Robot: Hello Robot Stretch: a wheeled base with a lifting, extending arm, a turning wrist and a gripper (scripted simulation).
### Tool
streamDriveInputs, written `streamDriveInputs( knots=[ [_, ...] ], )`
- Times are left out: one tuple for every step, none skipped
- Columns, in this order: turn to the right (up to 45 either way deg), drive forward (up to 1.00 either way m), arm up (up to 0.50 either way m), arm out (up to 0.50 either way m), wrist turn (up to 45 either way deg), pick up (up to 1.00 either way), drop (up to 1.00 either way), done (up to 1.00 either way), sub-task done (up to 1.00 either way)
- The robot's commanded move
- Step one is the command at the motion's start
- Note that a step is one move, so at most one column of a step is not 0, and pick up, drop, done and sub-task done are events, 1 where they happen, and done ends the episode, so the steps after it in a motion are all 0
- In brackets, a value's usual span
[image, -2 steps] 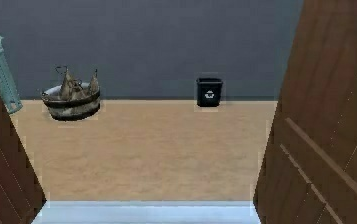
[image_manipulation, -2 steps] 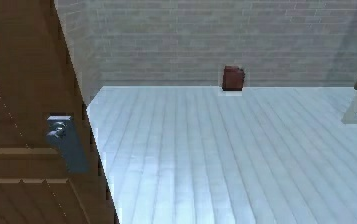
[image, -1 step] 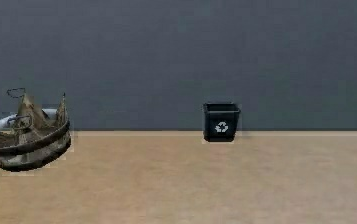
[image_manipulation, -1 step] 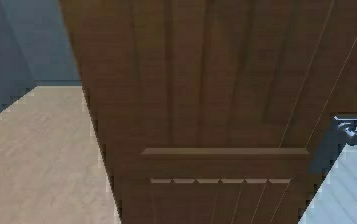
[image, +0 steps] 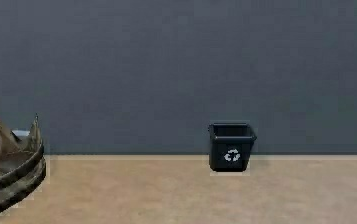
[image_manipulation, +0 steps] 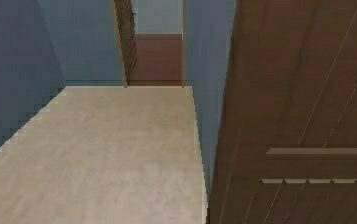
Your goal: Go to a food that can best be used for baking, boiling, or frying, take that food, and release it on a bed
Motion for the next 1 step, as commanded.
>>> streamDriveInputs(
  knots=[
    [45.0, 0.0, 0.0, 0.0, 0.0, 0.0, 0.0, 0.0, 0.0]
  ],
)
